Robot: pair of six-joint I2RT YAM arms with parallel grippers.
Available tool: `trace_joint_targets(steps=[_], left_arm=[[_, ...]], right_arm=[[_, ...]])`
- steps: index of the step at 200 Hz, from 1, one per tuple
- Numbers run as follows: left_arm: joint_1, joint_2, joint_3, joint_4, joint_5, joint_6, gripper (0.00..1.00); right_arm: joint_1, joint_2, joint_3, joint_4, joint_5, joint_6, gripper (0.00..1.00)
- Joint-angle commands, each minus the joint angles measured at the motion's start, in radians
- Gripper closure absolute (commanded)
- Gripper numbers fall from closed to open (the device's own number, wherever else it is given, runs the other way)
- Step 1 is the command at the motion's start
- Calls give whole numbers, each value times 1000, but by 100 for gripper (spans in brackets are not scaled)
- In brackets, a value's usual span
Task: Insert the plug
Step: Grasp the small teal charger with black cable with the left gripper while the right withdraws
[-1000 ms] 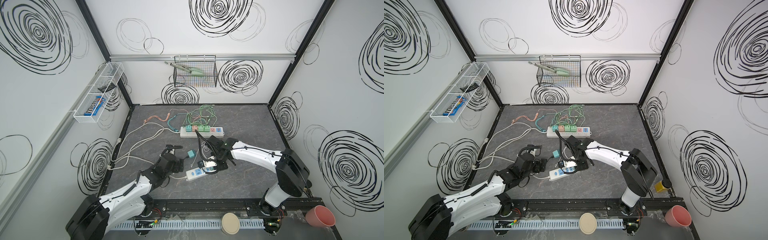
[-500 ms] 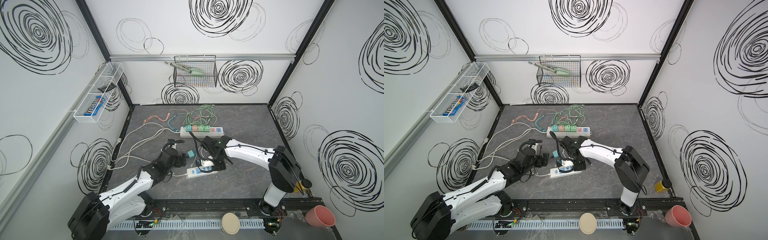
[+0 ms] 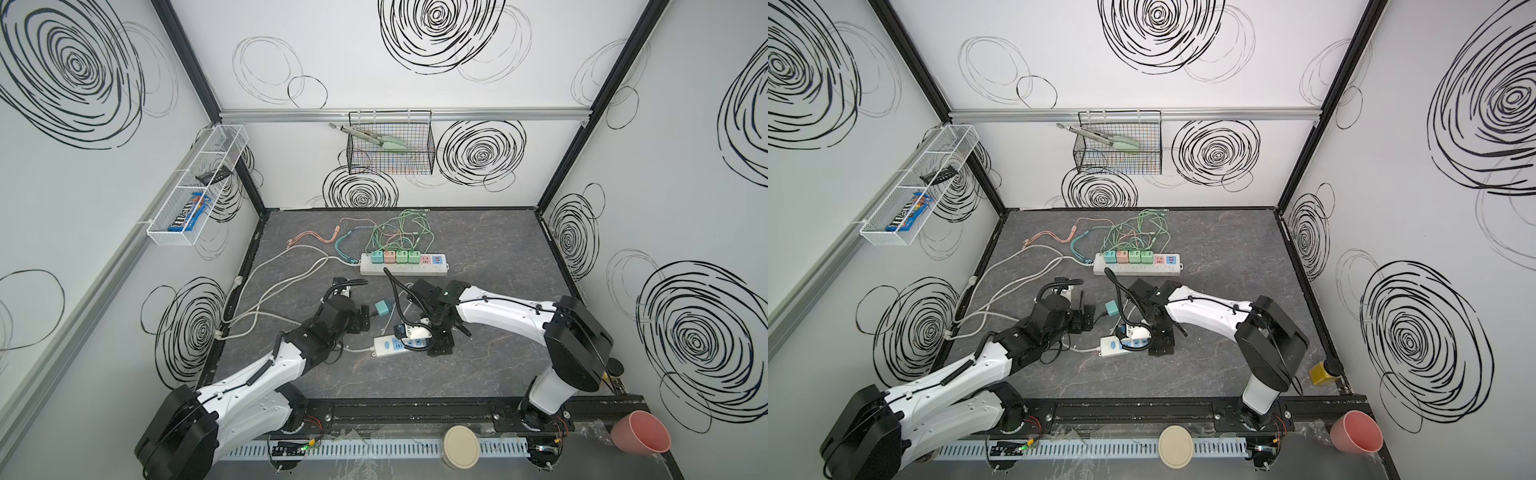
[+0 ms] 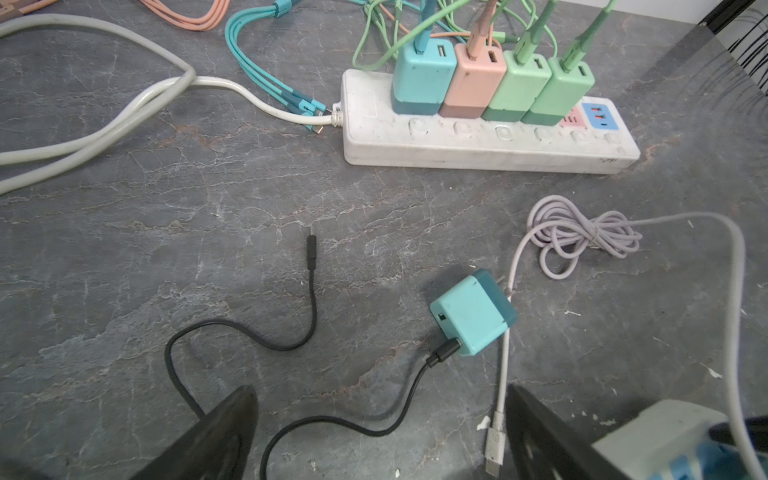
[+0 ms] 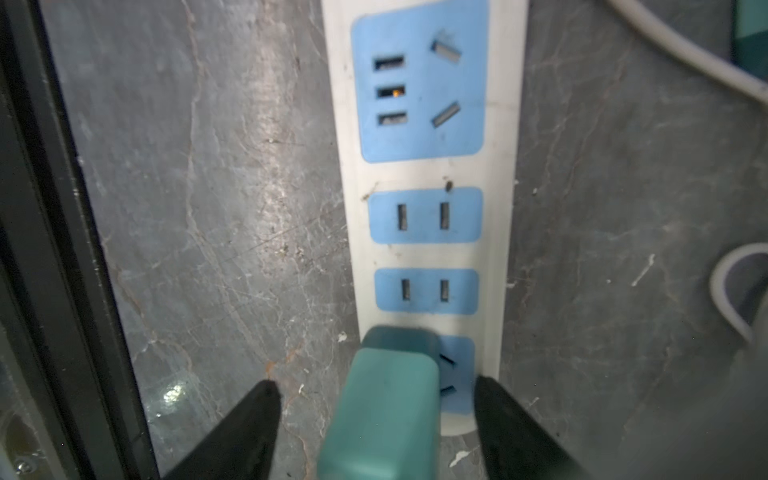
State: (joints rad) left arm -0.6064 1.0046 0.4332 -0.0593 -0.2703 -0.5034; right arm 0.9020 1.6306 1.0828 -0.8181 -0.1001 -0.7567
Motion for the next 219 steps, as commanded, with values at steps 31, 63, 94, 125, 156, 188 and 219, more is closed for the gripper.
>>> trace_joint_targets(steps=[31, 63, 94, 125, 156, 188, 219], left_arm=[[5, 18, 39, 19, 3, 24, 4], [-15, 97, 101, -10, 30, 55, 4], [-21, 224, 190, -55, 93, 113, 4], [-28, 358, 294, -123, 151, 186, 1], [-30, 460, 386, -185, 202, 271, 6], [-52, 571, 471, -289, 181, 376, 12], [-62, 657, 548, -326, 140, 445, 14]], right_arm=[[-57, -253, -91, 45, -107, 52, 3], [-89, -431, -147, 127, -75, 80, 3], [-122, -650, -256, 414, 7, 167, 3], [-141, -859, -444, 835, 215, 332, 3], [-183, -908, -460, 890, 319, 492, 3], [-195, -860, -402, 802, 376, 558, 3], [-198, -839, -417, 839, 440, 570, 3]])
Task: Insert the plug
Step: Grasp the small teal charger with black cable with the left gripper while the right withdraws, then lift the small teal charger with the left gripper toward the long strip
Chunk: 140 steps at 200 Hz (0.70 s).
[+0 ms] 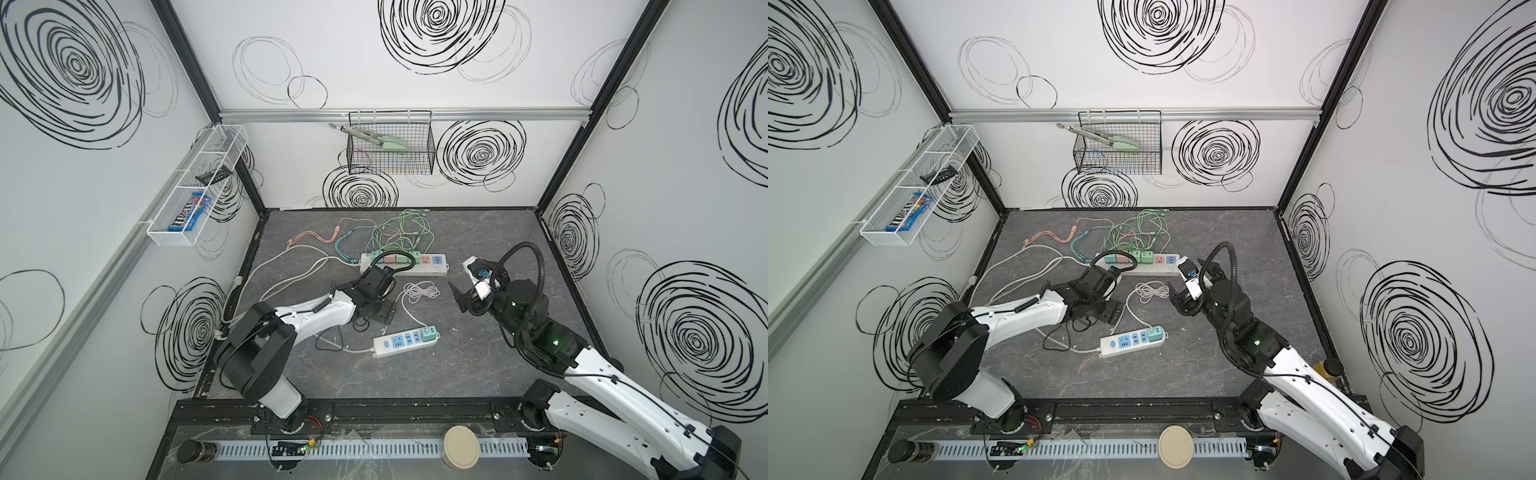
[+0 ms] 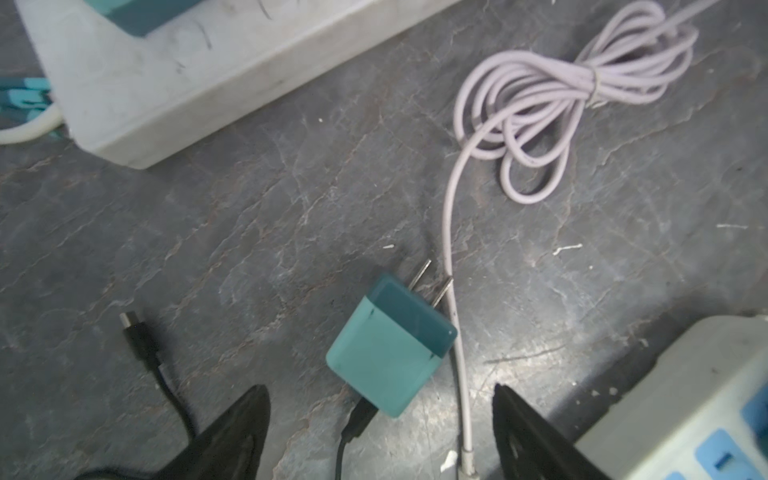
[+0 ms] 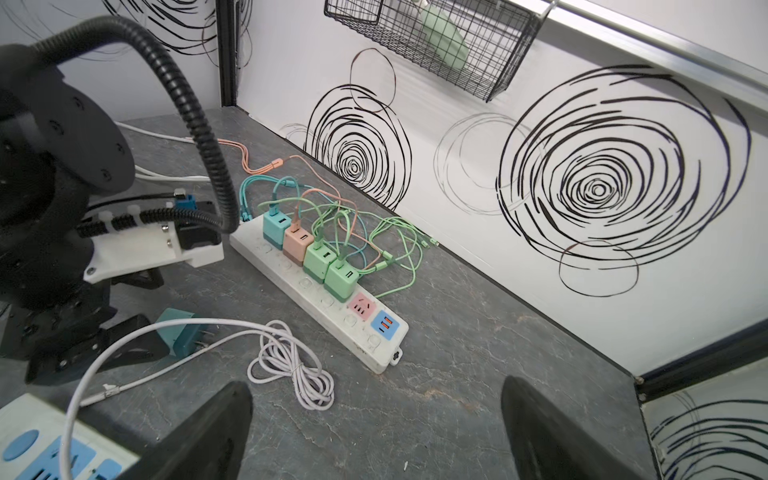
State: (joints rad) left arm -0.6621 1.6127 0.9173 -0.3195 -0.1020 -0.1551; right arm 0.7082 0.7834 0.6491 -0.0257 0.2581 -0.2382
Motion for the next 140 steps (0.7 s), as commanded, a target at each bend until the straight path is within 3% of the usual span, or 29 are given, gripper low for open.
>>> trace_joint_targets(steps=[1, 101, 140], left_arm=[[-7, 52, 67, -67, -29, 99, 15], [22, 347, 423, -346, 32, 320, 37], [62, 358, 442, -411, 107, 364, 34]], right_arm=[[-4, 8, 17, 49, 83, 53, 3], [-21, -30, 0, 36, 141, 77, 3], [-25, -39, -3, 20, 153, 74, 3]])
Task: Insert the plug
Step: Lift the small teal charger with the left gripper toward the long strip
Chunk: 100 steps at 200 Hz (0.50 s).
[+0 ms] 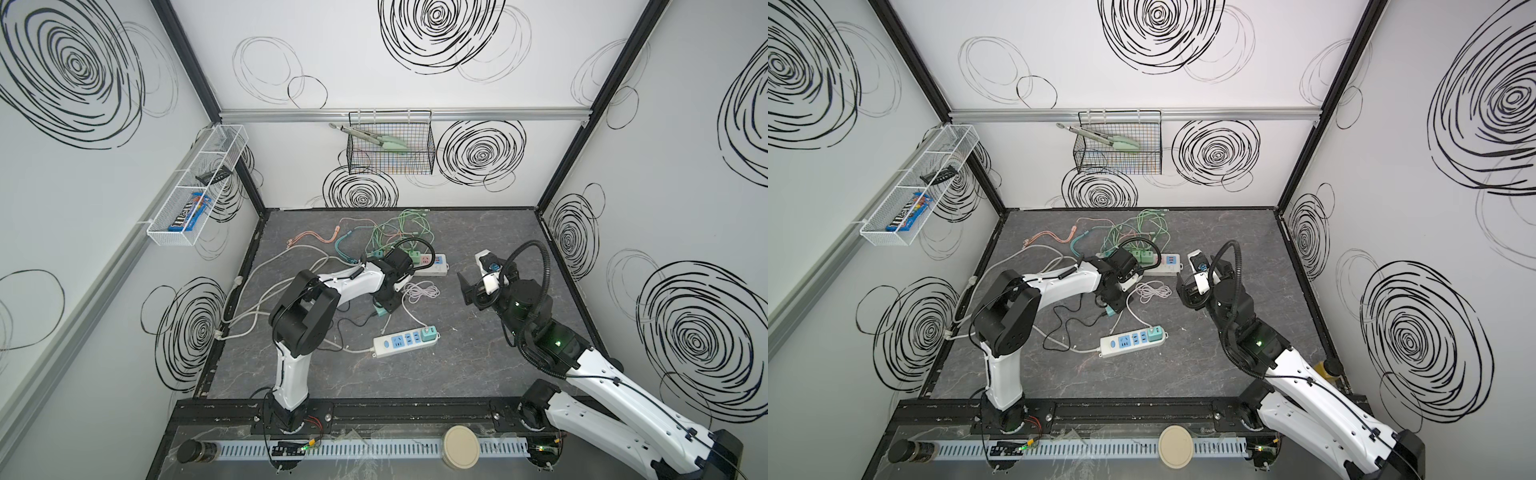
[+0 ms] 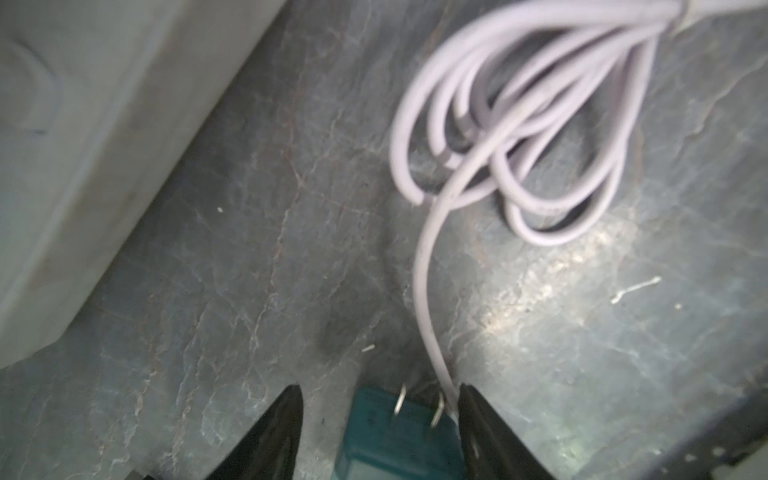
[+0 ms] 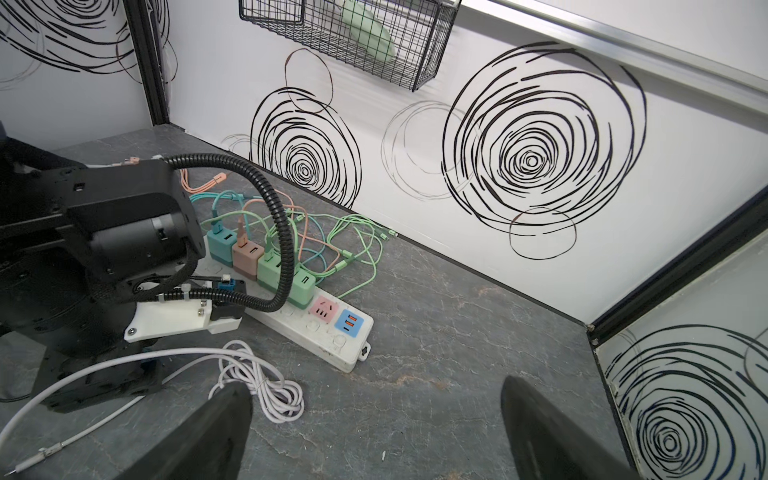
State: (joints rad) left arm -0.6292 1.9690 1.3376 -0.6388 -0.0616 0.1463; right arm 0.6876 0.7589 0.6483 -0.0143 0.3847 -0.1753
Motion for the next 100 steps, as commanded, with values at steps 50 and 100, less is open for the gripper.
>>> trace_joint_targets(steps=[50, 100], left_arm=[[42, 2, 22, -108, 96, 88, 34], [61, 23, 31, -98, 84, 77, 57]], right_arm=[[-5, -1, 1, 13, 22, 10, 3], [-5, 9, 11, 4, 18, 13, 3]])
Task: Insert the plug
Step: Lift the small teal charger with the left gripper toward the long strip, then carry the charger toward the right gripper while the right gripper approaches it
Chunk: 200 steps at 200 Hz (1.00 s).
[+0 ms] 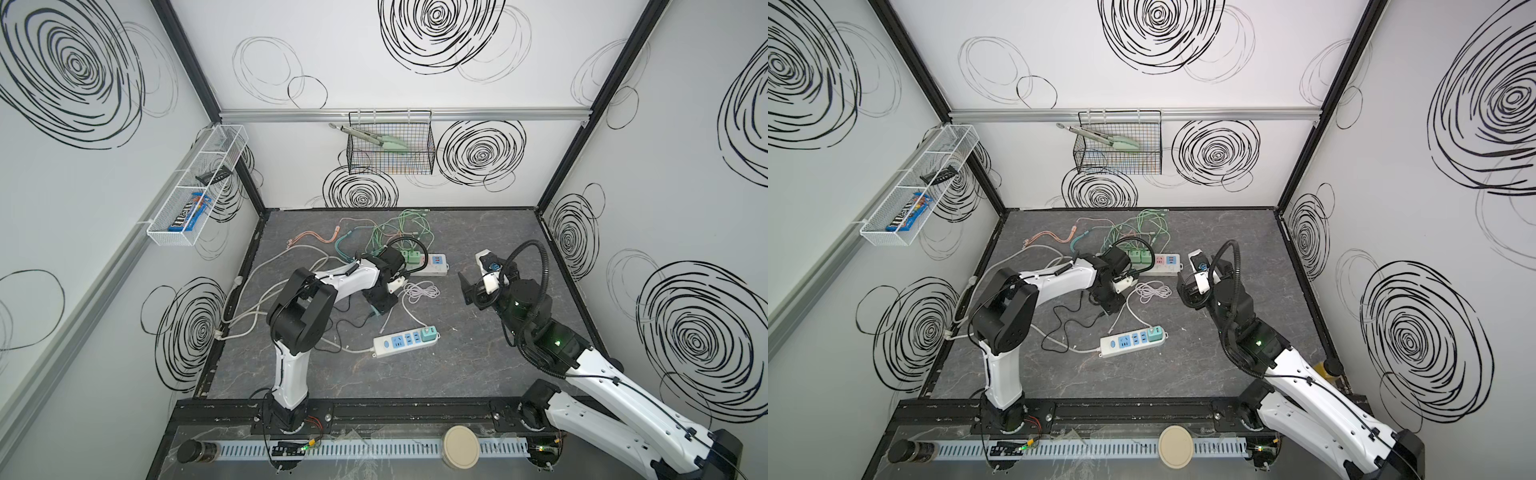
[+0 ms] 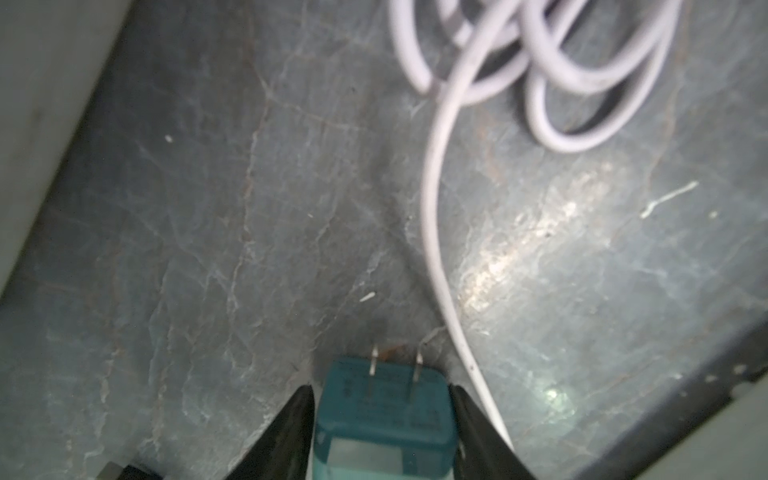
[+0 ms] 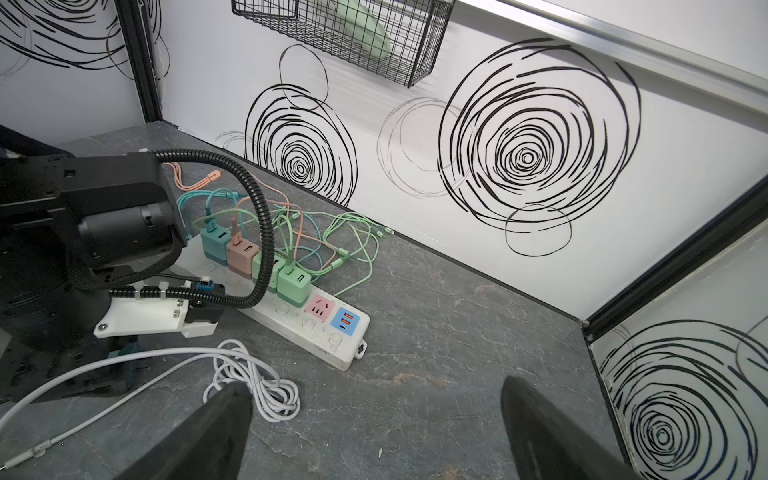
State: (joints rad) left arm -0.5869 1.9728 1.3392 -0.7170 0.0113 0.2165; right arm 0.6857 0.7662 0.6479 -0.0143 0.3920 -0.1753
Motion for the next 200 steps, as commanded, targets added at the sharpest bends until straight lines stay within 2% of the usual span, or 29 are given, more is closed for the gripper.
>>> trace_joint_targets(steps=[1, 29, 54, 94, 134, 152, 183, 190, 200], left_arm=[[19, 19, 29, -19, 12, 5, 58], [32, -50, 12, 35, 41, -29, 79], [56, -184, -48, 125, 88, -104, 100], [91, -477, -222, 333, 142, -280, 100], [132, -740, -284, 508, 176, -557, 100], [131, -821, -292, 621, 184, -683, 100], [121, -879, -270, 748, 185, -801, 100], [121, -887, -254, 752, 155, -825, 100], [123, -894, -216, 723, 33, -878, 100]], right_arm=[[-3, 2, 12, 3, 11, 15, 3], [-6, 2, 21, -4, -7, 46, 3], [-6, -5, 27, 2, -112, 61, 3], [-2, -18, -12, 144, -348, 83, 3], [34, 35, -7, 248, -589, 93, 3], [85, 84, -11, 292, -606, 63, 3], [173, 184, 16, 322, -559, 17, 3], [183, 200, 24, 328, -548, 13, 3], [190, 214, 36, 336, -541, 13, 3]])
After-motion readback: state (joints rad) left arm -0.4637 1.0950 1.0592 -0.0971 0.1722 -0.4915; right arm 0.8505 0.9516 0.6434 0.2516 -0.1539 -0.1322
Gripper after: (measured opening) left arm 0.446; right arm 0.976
